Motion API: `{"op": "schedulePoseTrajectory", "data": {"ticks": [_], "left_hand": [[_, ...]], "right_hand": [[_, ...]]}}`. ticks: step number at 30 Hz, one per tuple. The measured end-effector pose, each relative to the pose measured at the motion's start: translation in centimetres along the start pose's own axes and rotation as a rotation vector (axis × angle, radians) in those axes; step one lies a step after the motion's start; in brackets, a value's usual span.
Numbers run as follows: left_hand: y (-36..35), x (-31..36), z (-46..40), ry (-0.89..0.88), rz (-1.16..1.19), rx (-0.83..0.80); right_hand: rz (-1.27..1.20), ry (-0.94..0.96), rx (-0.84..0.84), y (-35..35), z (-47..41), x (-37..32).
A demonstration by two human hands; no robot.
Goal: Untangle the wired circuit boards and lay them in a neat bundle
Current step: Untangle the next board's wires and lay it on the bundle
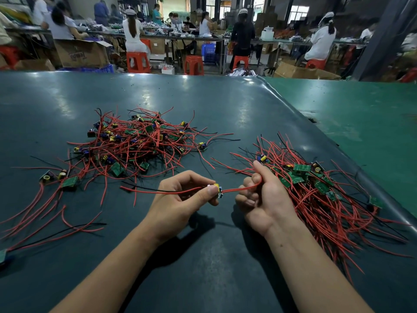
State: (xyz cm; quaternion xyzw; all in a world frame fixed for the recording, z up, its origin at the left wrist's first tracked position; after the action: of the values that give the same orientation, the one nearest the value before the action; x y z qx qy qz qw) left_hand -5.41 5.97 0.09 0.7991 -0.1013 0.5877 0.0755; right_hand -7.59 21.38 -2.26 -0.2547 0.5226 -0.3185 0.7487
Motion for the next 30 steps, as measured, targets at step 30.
{"op": "schedulePoseTrajectory", "data": {"ticks": [30], "left_hand": [[2.5,0.4,-0.5,-0.023,0.260,0.234]], "right_hand": [[0.357,0.584,0.099,-0.2,1.2,-3.3]]}}
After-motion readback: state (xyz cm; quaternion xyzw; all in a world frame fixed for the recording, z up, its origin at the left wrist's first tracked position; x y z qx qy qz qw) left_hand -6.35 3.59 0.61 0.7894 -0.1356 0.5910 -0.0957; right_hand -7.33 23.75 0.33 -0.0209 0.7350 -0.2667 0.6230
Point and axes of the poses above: each hand's wrist, its own z-axis away from the middle knuckle, its own y-axis out of the back of the hand, x = y × z, the point moved 6 cm from there along -z, towards the middle knuckle, and after that the axes turned 5 degrees about -x, right-handed, at the moved point
